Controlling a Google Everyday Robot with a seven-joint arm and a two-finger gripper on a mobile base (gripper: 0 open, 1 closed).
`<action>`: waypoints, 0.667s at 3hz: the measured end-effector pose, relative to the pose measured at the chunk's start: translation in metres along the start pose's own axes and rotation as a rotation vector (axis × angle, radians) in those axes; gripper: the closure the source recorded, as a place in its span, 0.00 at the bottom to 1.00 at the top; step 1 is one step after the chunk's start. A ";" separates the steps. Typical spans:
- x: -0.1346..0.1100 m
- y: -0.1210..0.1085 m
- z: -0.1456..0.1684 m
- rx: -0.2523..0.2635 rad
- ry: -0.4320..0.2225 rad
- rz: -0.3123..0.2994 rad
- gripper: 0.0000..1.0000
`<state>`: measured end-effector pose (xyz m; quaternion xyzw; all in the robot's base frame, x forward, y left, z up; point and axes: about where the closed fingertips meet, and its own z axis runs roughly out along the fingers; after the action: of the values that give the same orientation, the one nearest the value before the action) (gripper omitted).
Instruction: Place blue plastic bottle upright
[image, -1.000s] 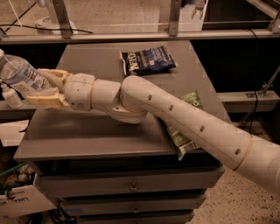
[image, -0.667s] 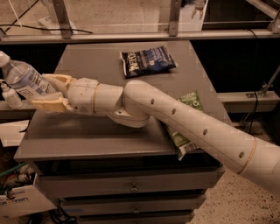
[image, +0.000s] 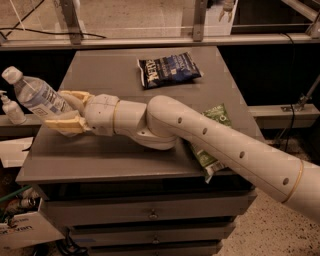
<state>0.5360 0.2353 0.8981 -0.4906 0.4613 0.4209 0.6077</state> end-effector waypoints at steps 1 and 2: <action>0.005 0.000 -0.008 0.010 0.024 0.003 1.00; 0.010 0.001 -0.016 0.021 0.045 0.007 1.00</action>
Offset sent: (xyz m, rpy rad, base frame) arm 0.0018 -0.0285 -0.0190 -0.0585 0.0284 -0.0557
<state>0.5353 0.2205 0.8872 -0.4918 0.4810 0.4072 0.6007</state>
